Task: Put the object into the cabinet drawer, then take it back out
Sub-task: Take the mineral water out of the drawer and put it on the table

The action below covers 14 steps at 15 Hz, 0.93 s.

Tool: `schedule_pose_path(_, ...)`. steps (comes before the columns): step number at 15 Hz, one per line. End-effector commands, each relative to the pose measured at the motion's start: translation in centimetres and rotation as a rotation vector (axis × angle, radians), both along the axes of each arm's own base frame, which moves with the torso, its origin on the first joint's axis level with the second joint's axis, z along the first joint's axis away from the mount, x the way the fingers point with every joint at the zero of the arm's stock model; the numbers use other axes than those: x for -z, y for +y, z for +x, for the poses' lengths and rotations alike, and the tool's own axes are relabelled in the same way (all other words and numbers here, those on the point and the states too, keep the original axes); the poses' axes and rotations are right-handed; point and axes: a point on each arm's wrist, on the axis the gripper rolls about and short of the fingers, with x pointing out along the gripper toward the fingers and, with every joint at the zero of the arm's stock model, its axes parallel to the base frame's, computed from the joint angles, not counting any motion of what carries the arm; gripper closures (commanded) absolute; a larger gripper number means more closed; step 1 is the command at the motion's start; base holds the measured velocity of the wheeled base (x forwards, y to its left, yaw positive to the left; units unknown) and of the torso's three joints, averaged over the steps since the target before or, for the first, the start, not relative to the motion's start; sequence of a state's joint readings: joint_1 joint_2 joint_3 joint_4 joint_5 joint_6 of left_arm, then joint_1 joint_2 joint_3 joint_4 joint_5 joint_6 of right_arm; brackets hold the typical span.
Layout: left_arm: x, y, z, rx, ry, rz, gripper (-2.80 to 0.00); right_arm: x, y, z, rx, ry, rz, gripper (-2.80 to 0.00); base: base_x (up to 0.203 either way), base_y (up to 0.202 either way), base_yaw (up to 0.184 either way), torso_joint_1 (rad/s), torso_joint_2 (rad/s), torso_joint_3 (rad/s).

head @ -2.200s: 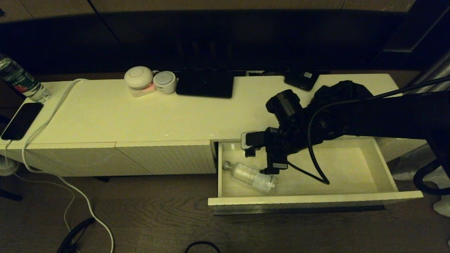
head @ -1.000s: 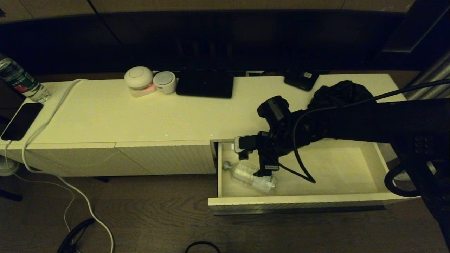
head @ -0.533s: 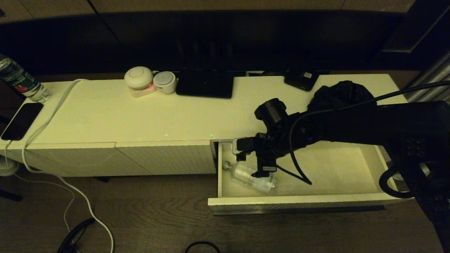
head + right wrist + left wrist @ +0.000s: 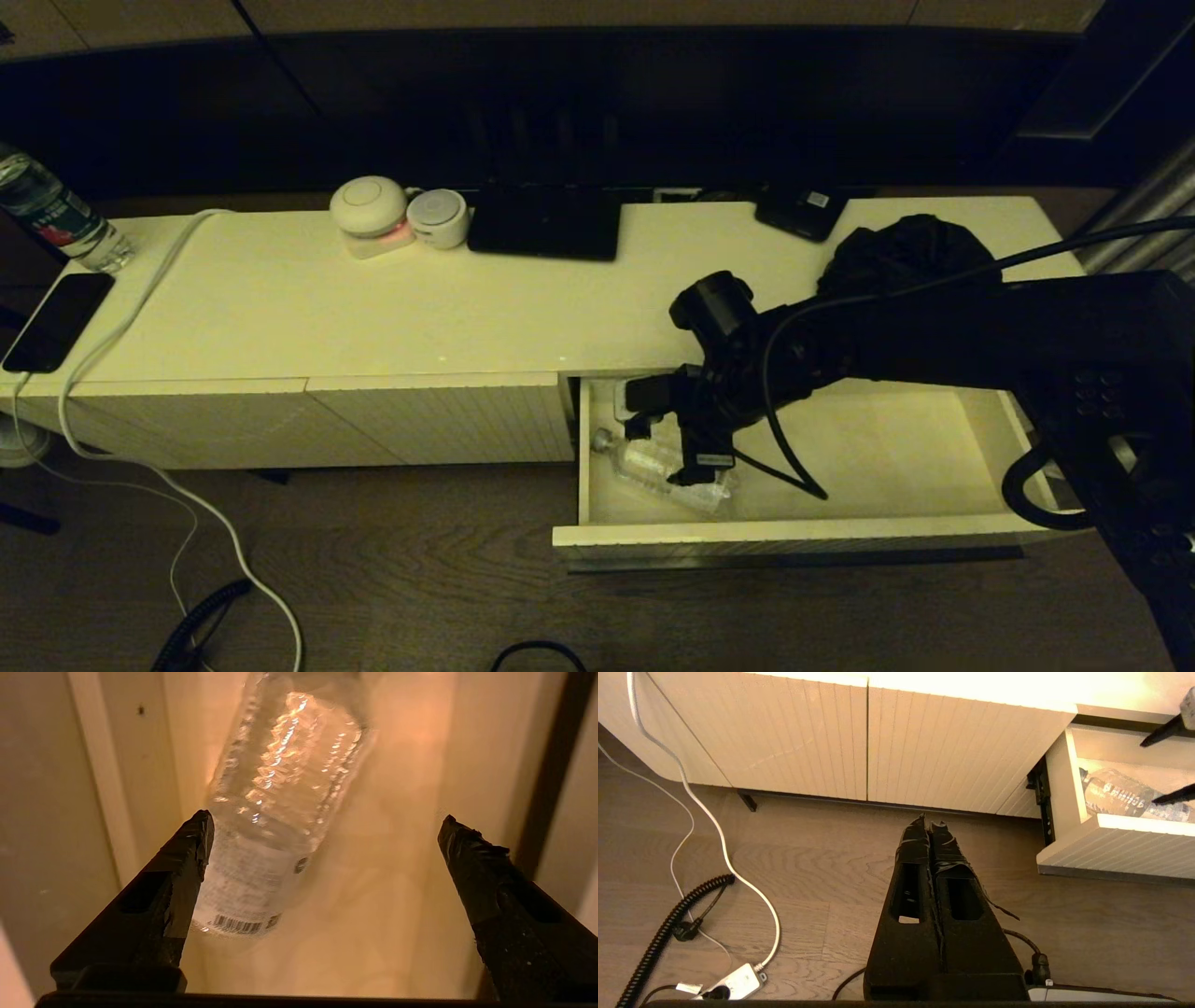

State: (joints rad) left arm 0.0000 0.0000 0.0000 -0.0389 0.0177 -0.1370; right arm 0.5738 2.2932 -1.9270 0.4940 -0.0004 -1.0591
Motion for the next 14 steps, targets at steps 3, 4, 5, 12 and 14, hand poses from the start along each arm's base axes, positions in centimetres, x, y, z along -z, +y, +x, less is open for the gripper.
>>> schedule_pose_path(3,0.0,0.0,0.0,-0.001,-0.003,-0.001,0.00,0.8,0.3,0.0,-0.010,0.021,-0.016,-2.80,0.000,0.000,0.000,0.000,0.00,0.000)
schedule_pose_path(4,0.0,0.0,0.0,-0.001,-0.002,-0.001,0.00,1.0,0.3,0.1,-0.011,0.024,-0.017,-2.80,0.000,0.000,0.000,0.000,0.00,0.000)
schedule_pose_path(5,0.0,0.0,0.0,-0.001,-0.003,-0.001,0.00,1.1,0.4,0.1,-0.013,0.028,-0.016,-2.80,0.000,0.000,0.000,0.000,0.00,0.000)
schedule_pose_path(12,0.0,0.0,0.0,-0.001,-0.003,-0.001,0.00,1.5,0.8,0.1,-0.017,0.033,-0.011,-2.80,0.000,0.000,0.000,0.000,0.00,0.000)
schedule_pose_path(14,0.0,0.0,0.0,-0.001,-0.003,-0.001,0.00,1.7,1.0,0.1,-0.011,0.043,0.000,-2.80,0.000,0.000,0.000,0.000,0.00,0.000)
